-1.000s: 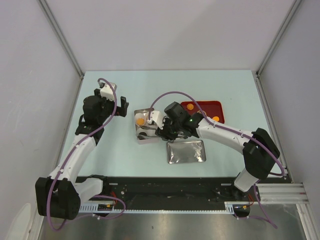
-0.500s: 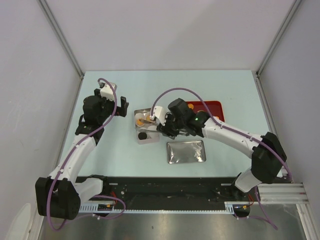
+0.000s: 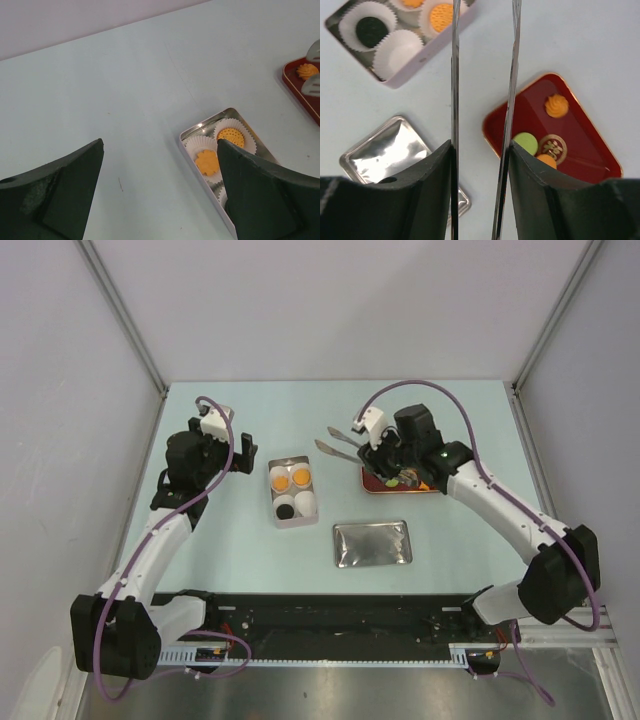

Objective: Pack the cookies

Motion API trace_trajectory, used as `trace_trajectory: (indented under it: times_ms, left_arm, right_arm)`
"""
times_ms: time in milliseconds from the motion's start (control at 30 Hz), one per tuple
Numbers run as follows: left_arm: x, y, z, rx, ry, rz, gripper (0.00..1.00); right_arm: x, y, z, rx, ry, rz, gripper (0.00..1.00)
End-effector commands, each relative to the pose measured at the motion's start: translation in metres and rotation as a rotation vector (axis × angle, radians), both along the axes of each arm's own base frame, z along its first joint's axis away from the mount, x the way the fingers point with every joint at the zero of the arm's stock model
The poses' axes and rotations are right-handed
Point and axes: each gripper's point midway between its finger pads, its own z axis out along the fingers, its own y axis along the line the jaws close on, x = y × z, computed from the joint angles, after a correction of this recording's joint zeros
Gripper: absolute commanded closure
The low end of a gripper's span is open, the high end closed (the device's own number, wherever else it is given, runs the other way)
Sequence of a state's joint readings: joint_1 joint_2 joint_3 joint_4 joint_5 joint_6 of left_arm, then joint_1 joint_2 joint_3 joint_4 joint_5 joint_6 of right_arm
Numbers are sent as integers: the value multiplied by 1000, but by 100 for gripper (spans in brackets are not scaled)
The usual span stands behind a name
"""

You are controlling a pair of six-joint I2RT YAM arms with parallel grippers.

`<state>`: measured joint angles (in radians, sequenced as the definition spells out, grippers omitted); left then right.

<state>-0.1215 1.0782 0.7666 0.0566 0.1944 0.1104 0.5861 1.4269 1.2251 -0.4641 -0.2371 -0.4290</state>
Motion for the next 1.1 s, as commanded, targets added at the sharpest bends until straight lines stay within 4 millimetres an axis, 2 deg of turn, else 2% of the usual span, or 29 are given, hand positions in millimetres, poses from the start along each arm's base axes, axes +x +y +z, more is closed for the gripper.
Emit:
trace_trajectory:
  times_ms: [0,133,333,500,567,767,867,933,1067]
  left_arm:
    - [1,-4,14,2,-42,-25,0]
    - [1,-5,14,-1,-41,-26,0]
    - [1,-6,13,-5,-37,-31,0]
    - [0,-6,15,-4,-40,-33,0]
    - [0,-6,14,-4,-39,-35,0]
    - [1,-7,14,-4,-37,-35,0]
    - [1,-7,12,-4,-34,-36,0]
    - [1,-7,12,-4,-32,-36,0]
    - [1,-7,11,-6,-30,-37,0]
  right_arm:
    - [10,-37,26,49,-42,-97,51]
    - [16,-75,17,33,-28,-179,51]
    - [18,-132,-9,-7,20,-287,51]
    - [9,-165,-38,-47,63,-324,50]
    - [7,-177,-43,-56,65,-349,50]
    - [-7,-199,-66,-62,123,-365,50]
    - [-14,-197,-72,-64,138,-342,49]
    - [-15,-206,-75,-65,142,-366,48]
    - [-18,-206,-83,-65,164,-361,48]
